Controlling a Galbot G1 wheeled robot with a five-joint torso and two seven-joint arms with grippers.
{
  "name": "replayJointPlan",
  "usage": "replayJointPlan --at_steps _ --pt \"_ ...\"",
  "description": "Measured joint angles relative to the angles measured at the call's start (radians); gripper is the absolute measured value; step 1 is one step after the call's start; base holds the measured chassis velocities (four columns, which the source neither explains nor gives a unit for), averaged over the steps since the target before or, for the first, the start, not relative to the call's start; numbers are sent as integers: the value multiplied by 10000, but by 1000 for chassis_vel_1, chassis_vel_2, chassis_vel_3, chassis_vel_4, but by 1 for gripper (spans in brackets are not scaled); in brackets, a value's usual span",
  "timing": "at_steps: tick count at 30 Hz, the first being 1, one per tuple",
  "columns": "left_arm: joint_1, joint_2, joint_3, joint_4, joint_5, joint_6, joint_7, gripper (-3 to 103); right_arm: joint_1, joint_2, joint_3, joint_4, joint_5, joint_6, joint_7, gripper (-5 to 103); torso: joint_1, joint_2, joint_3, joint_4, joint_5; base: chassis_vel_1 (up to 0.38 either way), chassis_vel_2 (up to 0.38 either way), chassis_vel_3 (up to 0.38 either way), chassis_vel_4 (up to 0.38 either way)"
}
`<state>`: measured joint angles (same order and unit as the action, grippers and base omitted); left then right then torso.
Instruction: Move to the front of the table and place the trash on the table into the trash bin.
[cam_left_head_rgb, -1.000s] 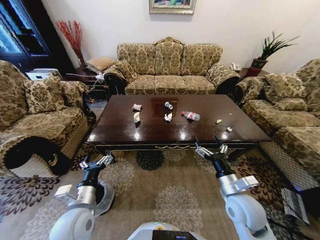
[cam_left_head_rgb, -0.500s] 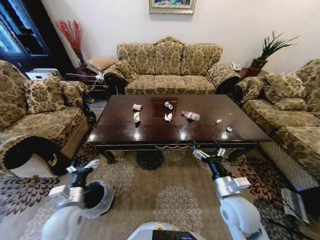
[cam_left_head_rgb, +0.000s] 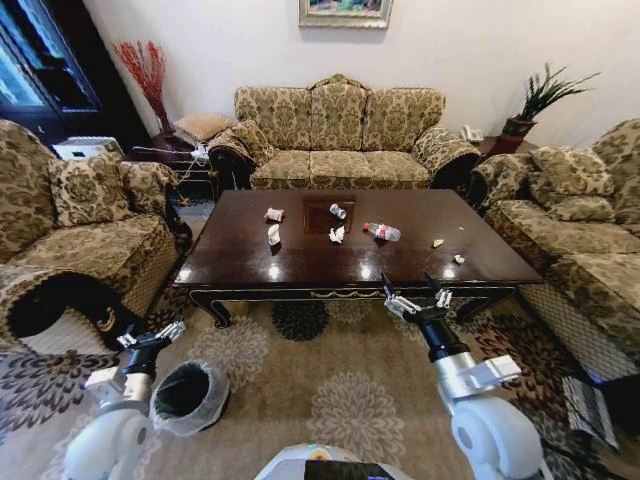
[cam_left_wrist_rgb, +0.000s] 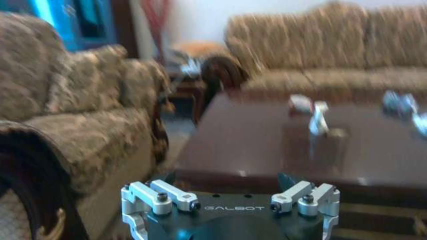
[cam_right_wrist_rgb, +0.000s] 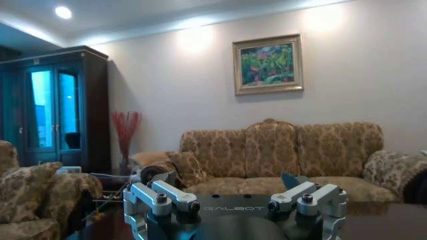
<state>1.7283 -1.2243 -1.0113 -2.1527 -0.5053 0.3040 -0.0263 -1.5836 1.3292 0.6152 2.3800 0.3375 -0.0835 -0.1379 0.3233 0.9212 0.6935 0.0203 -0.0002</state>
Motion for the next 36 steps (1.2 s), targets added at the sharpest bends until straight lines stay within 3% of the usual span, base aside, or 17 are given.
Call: replayJointPlan --at_steps 2,4,12,13,16,17,19,20,23,32,34,36 --pt "54 280 -68 -41 -93 506 123 100 18 111 -167 -132 -194 14 226 100 1 0 0 -1 3 0 0 0 0" --pt "63 320 -76 -46 -107 590 146 100 125 176 -340 -280 -320 28 263 100 1 0 0 -1 1 0 0 0 0" --pt "-47 332 -43 7 -79 488 112 100 675 38 -788 -763 -176 -275 390 100 1 0 1 2 4 0 0 0 0" --pt "-134 316 -1 57 -38 357 64 100 675 4 -744 -752 -128 -296 421 100 1 0 1 2 6 0 0 0 0" --pt "-855 161 364 465 327 -806 -354 100 715 -180 -468 -741 -110 -217 611 100 0 1 0 1 1 0 0 0 0" --pt "-855 161 364 465 327 -806 -354 100 715 -180 -468 -741 -110 -217 611 100 0 1 0 1 1 0 0 0 0" --pt "-1376 43 621 758 598 -1660 -672 100 662 -164 -279 -685 -198 -159 732 100 1 0 1 0 3 0 0 0 0" --pt "-1376 43 621 758 598 -1660 -672 100 662 -164 -279 -685 -198 -159 732 100 1 0 1 0 3 0 0 0 0" --pt "-2061 -108 967 1137 950 -2768 -1069 100 709 -51 -221 -593 -422 -161 798 100 1 0 1 -3 2 0 0 0 0" --pt "-2158 -131 1022 1283 966 -2960 -1104 99 632 -49 -124 -568 -572 -216 1205 100 1 0 1 -1 4 0 0 0 0" --pt "-2093 -79 961 1431 798 -2865 -906 96 678 -44 -143 -591 -575 -251 1284 100 1 0 0 -3 3 0 0 0 0" --pt "-1775 131 695 2027 140 -2381 -160 98 770 -38 -176 -651 -607 -302 1372 100 1 0 1 -2 2 0 0 0 0"
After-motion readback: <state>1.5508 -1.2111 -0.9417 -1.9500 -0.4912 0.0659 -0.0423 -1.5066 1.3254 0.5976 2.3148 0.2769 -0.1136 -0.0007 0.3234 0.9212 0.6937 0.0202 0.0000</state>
